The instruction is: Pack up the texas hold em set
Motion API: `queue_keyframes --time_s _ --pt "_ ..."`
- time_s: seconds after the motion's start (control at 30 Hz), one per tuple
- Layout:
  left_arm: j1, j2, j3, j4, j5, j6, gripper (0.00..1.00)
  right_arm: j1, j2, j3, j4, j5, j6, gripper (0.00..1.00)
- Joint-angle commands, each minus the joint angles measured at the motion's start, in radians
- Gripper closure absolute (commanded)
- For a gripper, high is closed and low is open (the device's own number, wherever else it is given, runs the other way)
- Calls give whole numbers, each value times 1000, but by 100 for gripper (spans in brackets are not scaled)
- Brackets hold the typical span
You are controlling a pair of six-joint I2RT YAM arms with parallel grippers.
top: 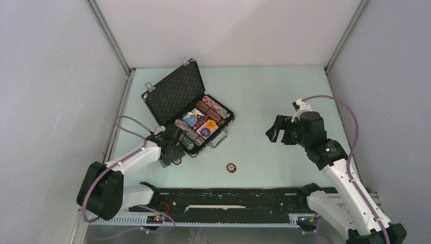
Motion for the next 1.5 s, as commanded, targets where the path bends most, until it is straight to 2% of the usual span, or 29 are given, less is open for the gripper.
queue_keyframes --time_s 0.0,0.27,0.53,0.87,1.03,1.13,1.2,1.47 --pt "-13 47 27 -112 17 -39 34 -9 -4 -1 24 4 -4 5" --pt "-63 126 97 -188 -19 -78 36 -10 -12 -9 32 4 -2 5" --pt "-58 210 142 -148 -55 3 40 -10 -29 -9 25 7 -1 5" --pt "-53 193 87 -108 -52 -7 50 -10 -26 -9 25 7 -1 5" --pt "-53 144 23 -35 -25 -3 44 -11 -20 -10 24 9 -1 5" --pt "-53 127 11 -37 -24 4 37 -10 -19 -8 25 7 -1 5" --pt "-53 112 8 -47 -33 5 36 -10 -19 -9 24 6 -1 5" --pt "-32 142 34 -24 -35 17 49 -10 -15 -9 24 9 -1 5"
